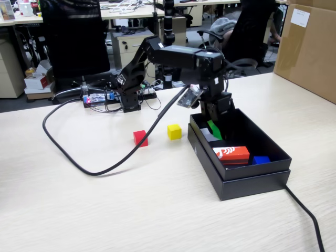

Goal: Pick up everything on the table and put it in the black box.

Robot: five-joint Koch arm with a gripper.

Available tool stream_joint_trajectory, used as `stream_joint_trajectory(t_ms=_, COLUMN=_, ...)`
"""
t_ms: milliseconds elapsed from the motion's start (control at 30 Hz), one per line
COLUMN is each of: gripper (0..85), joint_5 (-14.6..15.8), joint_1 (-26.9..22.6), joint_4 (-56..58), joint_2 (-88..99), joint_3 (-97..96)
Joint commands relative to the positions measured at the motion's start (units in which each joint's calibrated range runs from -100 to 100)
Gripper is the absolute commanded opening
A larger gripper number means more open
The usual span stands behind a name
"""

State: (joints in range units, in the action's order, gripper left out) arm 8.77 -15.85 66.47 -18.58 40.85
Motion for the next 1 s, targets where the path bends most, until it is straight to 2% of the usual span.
stream_joint_trajectory(t_ms=0, gripper=11.8, joint_5=-0.1, joint_1=0.3, joint_4=-3.1, joint_2=1.0, joint_3=3.6)
stream_joint_trajectory(t_ms=233, gripper=34.4, joint_5=-0.6, joint_1=0.5, joint_4=-3.1, joint_2=1.3, joint_3=-0.2)
stream_joint_trajectory(t_ms=267, gripper=38.4, joint_5=-0.9, joint_1=0.5, joint_4=-3.1, joint_2=1.7, joint_3=-0.9)
stream_joint_trajectory(t_ms=300, gripper=46.1, joint_5=-1.5, joint_1=0.5, joint_4=-3.1, joint_2=2.2, joint_3=-1.9)
stream_joint_trajectory(t_ms=333, gripper=48.4, joint_5=-1.8, joint_1=0.5, joint_4=-3.1, joint_2=3.3, joint_3=-2.2)
stream_joint_trajectory(t_ms=667, gripper=49.2, joint_5=-3.4, joint_1=0.9, joint_4=-4.0, joint_2=24.3, joint_3=-7.8)
stream_joint_trajectory(t_ms=733, gripper=47.2, joint_5=-3.9, joint_1=2.4, joint_4=-4.0, joint_2=34.6, joint_3=-12.5)
stream_joint_trajectory(t_ms=967, gripper=47.3, joint_5=-6.2, joint_1=6.8, joint_4=-3.8, joint_2=48.0, joint_3=-24.7)
